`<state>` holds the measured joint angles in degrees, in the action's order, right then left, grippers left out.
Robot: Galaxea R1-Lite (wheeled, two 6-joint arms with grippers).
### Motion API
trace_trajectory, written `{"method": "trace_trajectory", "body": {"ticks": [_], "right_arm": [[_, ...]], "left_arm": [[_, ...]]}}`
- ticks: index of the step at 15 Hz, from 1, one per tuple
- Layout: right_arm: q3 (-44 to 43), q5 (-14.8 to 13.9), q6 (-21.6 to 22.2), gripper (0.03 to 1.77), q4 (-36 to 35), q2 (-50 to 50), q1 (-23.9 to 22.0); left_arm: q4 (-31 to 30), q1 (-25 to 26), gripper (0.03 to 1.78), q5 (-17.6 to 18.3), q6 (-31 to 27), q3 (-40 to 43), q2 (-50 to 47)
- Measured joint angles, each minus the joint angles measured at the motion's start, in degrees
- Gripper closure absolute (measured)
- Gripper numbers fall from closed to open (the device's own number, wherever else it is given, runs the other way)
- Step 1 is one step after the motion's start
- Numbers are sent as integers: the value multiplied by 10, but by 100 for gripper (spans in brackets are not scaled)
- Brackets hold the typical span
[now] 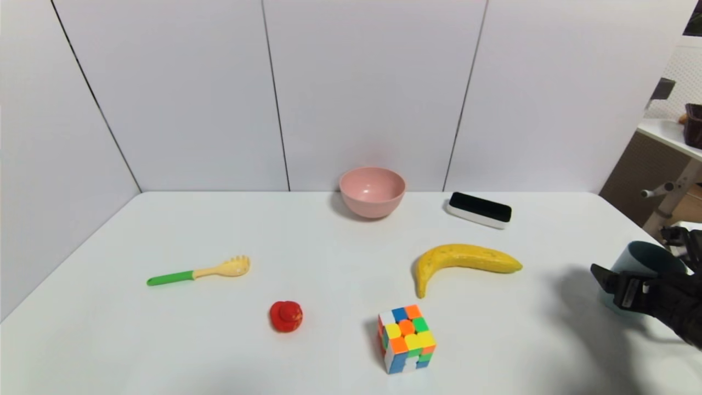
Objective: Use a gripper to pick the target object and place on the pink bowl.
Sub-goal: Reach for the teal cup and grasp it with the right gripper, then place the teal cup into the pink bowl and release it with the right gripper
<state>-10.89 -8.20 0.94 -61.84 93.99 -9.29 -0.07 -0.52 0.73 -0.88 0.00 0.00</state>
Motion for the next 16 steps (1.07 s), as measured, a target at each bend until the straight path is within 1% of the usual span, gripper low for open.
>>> {"method": "trace_trajectory", "body": {"ticks": [2,3,6,9,12,13,16], "right_arm": [[-4,0,0,57,-1,7,0],[-5,0,0,64,-1,9,0],[-5,0,0,65,-5,12,-2],[-5,0,0,66,-26,10,-4],[-20,5,0,66,-25,-8,-1],[-27,10,0,66,-24,-18,6],[-64,49,-3,67,10,-43,35]], "left_arm": [[0,0,12,0,0,0,0],[0,0,12,0,0,0,0],[0,0,12,0,0,0,0],[0,0,12,0,0,0,0],[0,0,12,0,0,0,0],[0,0,12,0,0,0,0],[0,0,12,0,0,0,0]]}}
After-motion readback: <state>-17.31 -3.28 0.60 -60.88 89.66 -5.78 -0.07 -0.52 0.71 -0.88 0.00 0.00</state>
